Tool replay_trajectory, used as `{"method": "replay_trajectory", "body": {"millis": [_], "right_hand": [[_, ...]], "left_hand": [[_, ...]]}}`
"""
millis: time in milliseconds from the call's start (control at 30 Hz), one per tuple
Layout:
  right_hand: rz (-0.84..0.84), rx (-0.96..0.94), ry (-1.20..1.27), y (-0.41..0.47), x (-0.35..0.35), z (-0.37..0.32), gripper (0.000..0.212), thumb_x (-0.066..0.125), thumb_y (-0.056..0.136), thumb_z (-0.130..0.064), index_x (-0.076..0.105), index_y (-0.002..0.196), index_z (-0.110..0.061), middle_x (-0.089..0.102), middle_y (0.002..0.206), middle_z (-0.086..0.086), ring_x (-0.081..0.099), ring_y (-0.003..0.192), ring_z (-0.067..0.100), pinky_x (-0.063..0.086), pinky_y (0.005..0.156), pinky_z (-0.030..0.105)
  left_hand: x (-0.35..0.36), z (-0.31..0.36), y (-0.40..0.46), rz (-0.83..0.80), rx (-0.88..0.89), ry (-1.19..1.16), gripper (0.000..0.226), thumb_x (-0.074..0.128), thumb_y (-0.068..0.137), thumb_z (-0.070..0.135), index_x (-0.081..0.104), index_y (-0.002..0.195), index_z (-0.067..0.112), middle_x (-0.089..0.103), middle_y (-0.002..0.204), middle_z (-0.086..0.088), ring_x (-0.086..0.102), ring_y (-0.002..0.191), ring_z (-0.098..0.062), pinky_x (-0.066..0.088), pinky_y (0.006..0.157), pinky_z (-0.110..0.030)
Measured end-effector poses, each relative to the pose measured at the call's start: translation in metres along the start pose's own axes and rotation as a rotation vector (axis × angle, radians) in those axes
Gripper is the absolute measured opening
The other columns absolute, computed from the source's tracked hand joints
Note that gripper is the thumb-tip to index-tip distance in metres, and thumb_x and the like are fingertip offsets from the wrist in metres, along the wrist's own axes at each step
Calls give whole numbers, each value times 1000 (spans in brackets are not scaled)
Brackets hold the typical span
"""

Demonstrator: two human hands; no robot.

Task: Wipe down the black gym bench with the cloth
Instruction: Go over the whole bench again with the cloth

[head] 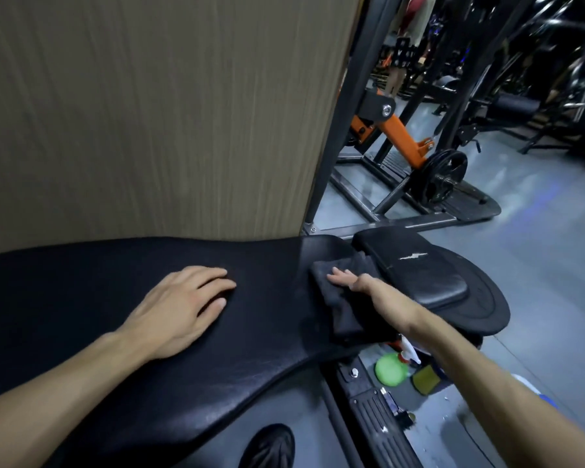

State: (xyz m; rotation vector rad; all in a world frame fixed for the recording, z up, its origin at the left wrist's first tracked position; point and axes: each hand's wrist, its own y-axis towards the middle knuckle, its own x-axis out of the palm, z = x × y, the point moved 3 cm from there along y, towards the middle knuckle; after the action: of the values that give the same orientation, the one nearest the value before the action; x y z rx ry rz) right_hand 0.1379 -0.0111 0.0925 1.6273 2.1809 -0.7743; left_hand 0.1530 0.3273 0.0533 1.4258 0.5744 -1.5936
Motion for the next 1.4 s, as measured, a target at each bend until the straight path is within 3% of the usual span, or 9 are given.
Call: {"method": "replay_trajectory", "body": {"millis": [100, 267, 433, 533, 767, 1000, 1200, 1333, 1400], "right_hand": [[-73, -17, -392, 15, -13, 7, 47, 38, 107, -17, 41, 153, -29, 22, 158, -20, 12, 149, -2, 3, 121, 20], [186, -59, -745, 79, -19, 34, 58, 24, 106, -48, 19, 160, -28, 11, 169, -2, 9, 156, 18, 8, 126, 43], [234, -17, -712, 150, -39, 28, 66, 18, 100, -55, 37, 154, -23, 39, 160, 9, 32, 148, 25, 23, 122, 42], [189, 92, -778, 184, -41, 13, 53, 18, 102, -50, 56, 128, -23, 57, 140, 19, 52, 127, 38, 37, 102, 46], [86, 176, -890, 220, -12, -31, 67, 24, 98, -56, 55, 138, -12, 52, 146, 19, 51, 130, 35, 38, 101, 42], [45, -273, -824, 203, 92, -85, 60, 23, 102, -57, 64, 124, -20, 65, 130, 18, 59, 121, 37, 43, 96, 40], [144, -11, -735, 196, -6, -25, 62, 26, 98, -68, 70, 109, -25, 66, 126, 16, 57, 119, 35, 44, 95, 42], [131, 90, -940, 208, 32, -55, 71, 21, 99, -62, 64, 127, -13, 61, 134, 20, 56, 124, 36, 39, 99, 42], [89, 13, -939, 218, 82, -88, 74, 19, 100, -62, 63, 130, -11, 61, 135, 21, 57, 126, 36, 40, 101, 42]], "left_hand": [[3, -5, -4, -4, -40, -27, 52, 22, 100, 52, 53, 140, 40, 47, 149, 19, 38, 140, -6, 25, 115, -27], [4, -8, -1, 12, -69, -45, 46, 26, 101, 49, 53, 138, 43, 44, 147, 25, 36, 140, -2, 22, 115, -25], [6, -7, 0, 9, -92, -31, 43, 28, 102, 44, 51, 138, 44, 40, 149, 29, 32, 141, 2, 22, 116, -23], [6, -7, 0, -5, -95, -21, 42, 28, 103, 43, 49, 139, 45, 38, 150, 29, 29, 141, 4, 21, 118, -23], [5, -4, 3, -36, -93, 1, 39, 32, 103, 39, 48, 138, 42, 38, 151, 26, 31, 142, 0, 23, 118, -28], [1, 0, 4, -26, -92, 2, 38, 35, 103, 35, 51, 136, 42, 41, 150, 25, 34, 140, 0, 27, 115, -29], [3, -4, 0, 18, -103, -52, 41, 34, 102, 33, 56, 136, 40, 45, 149, 25, 34, 140, 3, 29, 117, -28], [4, -3, 2, 40, -98, -21, 42, 35, 100, 31, 58, 134, 37, 50, 148, 20, 39, 138, -2, 27, 117, -25], [4, -5, 3, 39, -85, -1, 42, 37, 99, 30, 59, 134, 35, 51, 148, 16, 43, 137, -7, 33, 117, -31]]}}
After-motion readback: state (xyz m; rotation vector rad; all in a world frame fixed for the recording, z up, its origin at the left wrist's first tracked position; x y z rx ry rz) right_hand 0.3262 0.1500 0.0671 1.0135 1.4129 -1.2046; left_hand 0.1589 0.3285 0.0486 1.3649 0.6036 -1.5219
